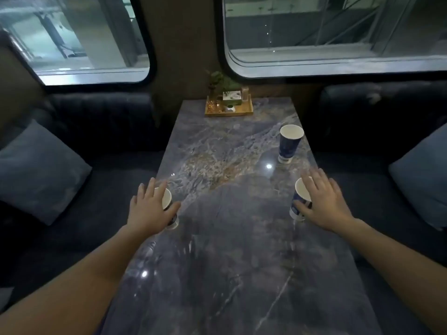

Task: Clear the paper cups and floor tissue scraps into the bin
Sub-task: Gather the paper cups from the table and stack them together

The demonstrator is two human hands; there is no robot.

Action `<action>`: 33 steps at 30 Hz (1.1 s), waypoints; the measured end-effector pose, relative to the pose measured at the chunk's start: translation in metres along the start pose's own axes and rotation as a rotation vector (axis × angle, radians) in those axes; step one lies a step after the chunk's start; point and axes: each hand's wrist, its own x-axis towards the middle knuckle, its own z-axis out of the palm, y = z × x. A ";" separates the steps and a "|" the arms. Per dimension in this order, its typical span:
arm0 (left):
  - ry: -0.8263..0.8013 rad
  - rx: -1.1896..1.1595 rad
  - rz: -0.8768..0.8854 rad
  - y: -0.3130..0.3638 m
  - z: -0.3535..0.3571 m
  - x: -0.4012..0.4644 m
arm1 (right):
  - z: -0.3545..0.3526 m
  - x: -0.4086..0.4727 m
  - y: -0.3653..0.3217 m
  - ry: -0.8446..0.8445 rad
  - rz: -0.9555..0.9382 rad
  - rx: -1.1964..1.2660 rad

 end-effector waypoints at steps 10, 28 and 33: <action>-0.209 -0.024 -0.073 -0.010 0.038 0.021 | 0.049 0.030 0.014 -0.208 0.015 -0.114; 0.037 -0.096 0.049 0.013 0.042 -0.018 | 0.050 0.022 0.004 -0.245 0.002 -0.158; 0.086 -0.263 0.018 0.014 0.043 -0.041 | 0.050 0.006 -0.006 -0.240 -0.025 -0.109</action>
